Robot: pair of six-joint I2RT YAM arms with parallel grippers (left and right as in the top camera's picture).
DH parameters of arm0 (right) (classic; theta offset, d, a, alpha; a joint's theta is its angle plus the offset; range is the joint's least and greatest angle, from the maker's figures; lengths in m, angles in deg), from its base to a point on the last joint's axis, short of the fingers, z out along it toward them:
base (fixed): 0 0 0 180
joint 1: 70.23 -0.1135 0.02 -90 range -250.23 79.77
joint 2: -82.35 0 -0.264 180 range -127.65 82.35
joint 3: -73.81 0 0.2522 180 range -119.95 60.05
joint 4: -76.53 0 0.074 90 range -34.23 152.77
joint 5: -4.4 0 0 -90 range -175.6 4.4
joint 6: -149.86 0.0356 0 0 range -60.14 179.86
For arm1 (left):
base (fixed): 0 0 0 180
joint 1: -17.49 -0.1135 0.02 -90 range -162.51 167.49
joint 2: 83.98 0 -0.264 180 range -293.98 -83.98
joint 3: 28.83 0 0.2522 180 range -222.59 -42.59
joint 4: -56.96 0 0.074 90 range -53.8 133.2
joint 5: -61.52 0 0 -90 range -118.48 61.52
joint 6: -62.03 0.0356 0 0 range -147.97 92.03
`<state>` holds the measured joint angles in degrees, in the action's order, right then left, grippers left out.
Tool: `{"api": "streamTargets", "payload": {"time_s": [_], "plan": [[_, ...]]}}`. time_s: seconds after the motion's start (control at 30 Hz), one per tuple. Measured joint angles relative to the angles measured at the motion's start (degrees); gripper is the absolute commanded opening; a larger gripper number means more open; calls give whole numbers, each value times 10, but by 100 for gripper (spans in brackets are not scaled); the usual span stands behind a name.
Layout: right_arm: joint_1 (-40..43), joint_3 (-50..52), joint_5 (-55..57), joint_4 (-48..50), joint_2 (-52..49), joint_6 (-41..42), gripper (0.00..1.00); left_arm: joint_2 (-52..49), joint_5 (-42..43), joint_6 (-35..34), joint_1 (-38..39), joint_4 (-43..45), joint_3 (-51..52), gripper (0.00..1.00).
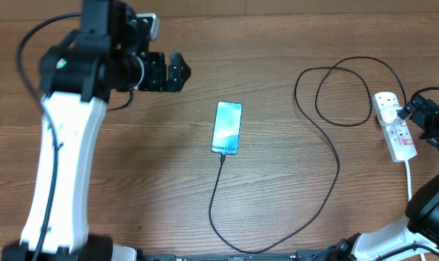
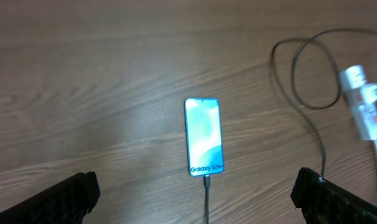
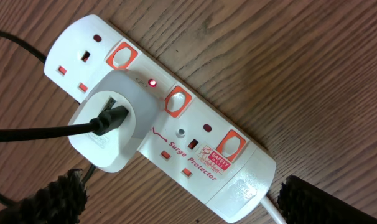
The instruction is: Plug charger to phone and switch on socket
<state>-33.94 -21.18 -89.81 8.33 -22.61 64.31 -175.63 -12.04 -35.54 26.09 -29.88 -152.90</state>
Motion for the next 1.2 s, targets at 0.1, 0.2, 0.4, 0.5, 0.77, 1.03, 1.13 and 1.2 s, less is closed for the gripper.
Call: {"api": "streamTargets", "payload": {"time_s": [0.1, 0.2, 0.4, 0.5, 0.77, 1.03, 1.13, 1.2], "plan": [[0, 0, 0, 0, 0, 0, 100, 31, 0, 0, 0, 0, 0, 100], [0, 0, 0, 0, 0, 0, 100, 45, -3, 0, 0, -1, 0, 100], [0, 0, 0, 0, 0, 0, 100, 53, -12, 3, 0, -2, 31, 100], [0, 0, 0, 0, 0, 0, 100, 68, -15, 3, 0, 45, 93, 100], [0, 0, 0, 0, 0, 0, 100, 122, -12, 5, 0, 285, 318, 100], [0, 0, 1, 0, 0, 0, 100, 243, -8, 5, 0, 510, 581, 100], [0, 0, 1, 0, 0, 0, 100, 283, -8, 5, 0, 585, 666, 100], [0, 0, 1, 0, 0, 0, 100, 303, -8, 5, 0, 632, 714, 100]]}}
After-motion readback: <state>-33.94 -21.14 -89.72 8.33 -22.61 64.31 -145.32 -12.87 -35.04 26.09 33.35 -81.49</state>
